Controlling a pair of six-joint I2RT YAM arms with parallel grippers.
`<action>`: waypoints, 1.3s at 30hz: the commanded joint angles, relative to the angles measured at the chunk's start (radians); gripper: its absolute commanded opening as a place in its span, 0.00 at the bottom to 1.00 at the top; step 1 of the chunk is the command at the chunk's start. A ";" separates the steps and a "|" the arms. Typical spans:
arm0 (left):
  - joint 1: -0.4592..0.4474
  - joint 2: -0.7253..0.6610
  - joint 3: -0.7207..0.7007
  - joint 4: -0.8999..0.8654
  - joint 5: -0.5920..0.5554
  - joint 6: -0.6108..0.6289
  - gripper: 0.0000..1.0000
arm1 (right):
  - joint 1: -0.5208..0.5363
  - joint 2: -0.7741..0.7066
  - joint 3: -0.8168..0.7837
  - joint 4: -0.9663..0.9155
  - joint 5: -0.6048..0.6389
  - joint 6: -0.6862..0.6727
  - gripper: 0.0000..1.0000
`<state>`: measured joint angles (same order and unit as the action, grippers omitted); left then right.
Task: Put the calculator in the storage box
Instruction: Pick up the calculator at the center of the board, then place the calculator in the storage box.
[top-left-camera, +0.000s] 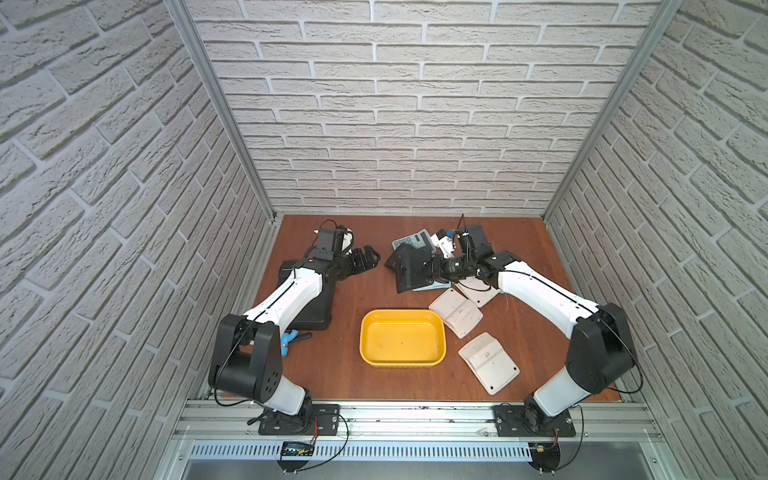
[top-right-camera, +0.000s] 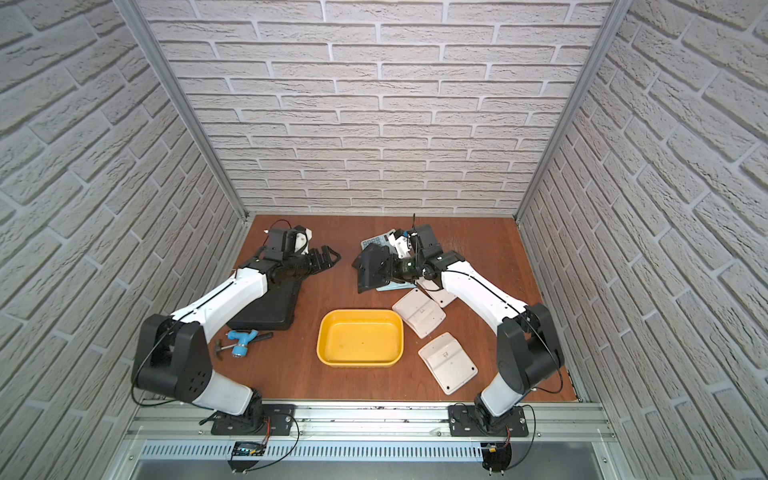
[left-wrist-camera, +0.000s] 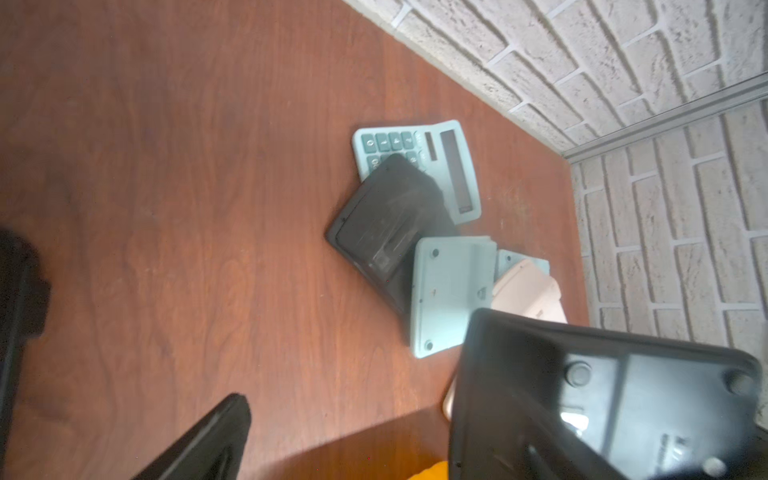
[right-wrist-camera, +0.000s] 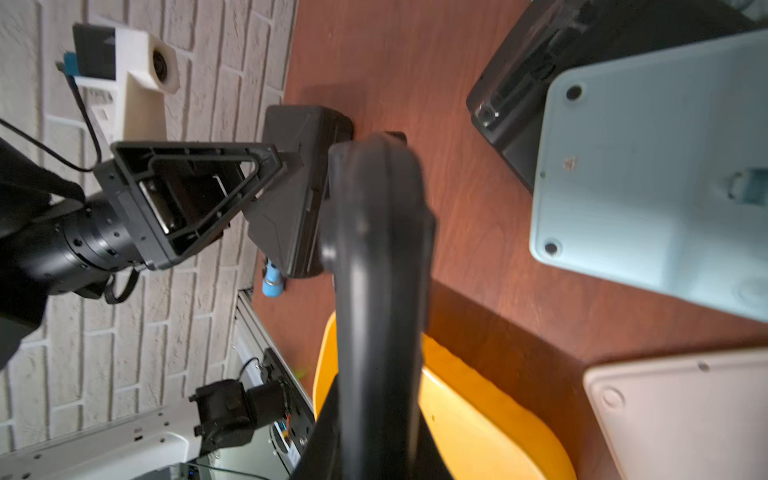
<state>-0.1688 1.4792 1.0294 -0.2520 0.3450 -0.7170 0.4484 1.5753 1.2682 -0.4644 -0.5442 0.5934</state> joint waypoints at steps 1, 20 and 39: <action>-0.009 -0.089 -0.048 -0.063 -0.067 0.033 0.98 | 0.056 -0.106 0.021 -0.223 0.141 -0.070 0.03; -0.017 -0.243 -0.221 -0.046 -0.098 0.031 0.98 | 0.594 -0.016 0.272 -0.759 0.906 0.246 0.03; -0.017 -0.322 -0.253 -0.081 -0.097 0.039 0.98 | 0.681 0.385 0.487 -0.796 0.819 0.445 0.16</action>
<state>-0.1810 1.1931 0.7895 -0.3321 0.2539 -0.6952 1.1240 1.9606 1.7260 -1.2839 0.3023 1.0096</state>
